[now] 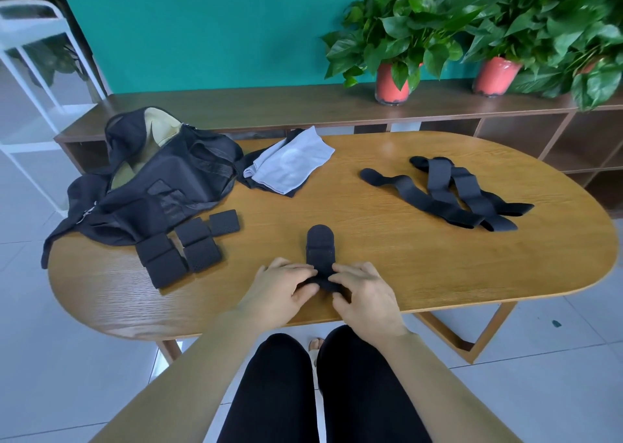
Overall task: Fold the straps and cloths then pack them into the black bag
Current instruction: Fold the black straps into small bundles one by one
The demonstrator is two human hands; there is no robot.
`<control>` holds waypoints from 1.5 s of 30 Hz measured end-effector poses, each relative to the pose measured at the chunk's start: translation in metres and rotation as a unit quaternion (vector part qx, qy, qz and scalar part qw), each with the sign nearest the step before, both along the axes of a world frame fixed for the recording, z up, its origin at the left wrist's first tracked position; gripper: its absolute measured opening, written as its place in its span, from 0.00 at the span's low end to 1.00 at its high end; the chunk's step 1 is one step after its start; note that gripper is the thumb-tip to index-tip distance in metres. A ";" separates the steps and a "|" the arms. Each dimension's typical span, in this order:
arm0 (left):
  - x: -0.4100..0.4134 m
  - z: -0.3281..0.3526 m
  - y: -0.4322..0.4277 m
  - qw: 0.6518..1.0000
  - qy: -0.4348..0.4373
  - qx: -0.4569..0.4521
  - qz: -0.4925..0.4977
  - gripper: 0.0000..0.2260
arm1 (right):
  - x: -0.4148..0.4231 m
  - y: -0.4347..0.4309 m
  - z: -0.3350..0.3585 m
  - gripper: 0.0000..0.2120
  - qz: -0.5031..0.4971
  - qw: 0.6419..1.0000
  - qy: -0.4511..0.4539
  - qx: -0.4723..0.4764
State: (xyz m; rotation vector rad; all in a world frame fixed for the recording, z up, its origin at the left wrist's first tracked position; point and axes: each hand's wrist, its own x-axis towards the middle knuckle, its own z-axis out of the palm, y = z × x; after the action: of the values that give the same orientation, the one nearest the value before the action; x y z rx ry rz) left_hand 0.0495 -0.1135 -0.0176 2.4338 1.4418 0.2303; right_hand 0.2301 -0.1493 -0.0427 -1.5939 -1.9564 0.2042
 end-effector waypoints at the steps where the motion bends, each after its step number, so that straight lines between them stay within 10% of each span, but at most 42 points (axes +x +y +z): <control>1: -0.001 -0.001 -0.002 0.999 -0.037 -0.017 0.010 0.16 | 0.000 -0.001 0.003 0.14 -0.010 0.999 0.032 -0.027; 7: 0.015 -0.008 -0.005 0.968 -0.215 -0.029 0.128 0.14 | -0.013 0.013 0.012 0.08 -0.125 0.981 0.110 -0.103; 40: 0.028 -0.012 0.031 0.946 -0.156 0.031 0.282 0.12 | -0.041 0.059 0.018 0.13 -0.213 0.967 -0.024 -0.135; 45: 0.024 -0.008 0.018 0.952 -0.195 0.055 0.228 0.16 | -0.036 0.056 0.017 0.14 -0.228 0.956 0.085 -0.162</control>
State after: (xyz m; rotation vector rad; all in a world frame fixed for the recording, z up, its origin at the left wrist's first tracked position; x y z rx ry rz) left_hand 0.0736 -0.0953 -0.0255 1.9401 1.8046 0.8611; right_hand 0.1939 -0.0933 -0.0261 -2.1133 -1.4276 0.4734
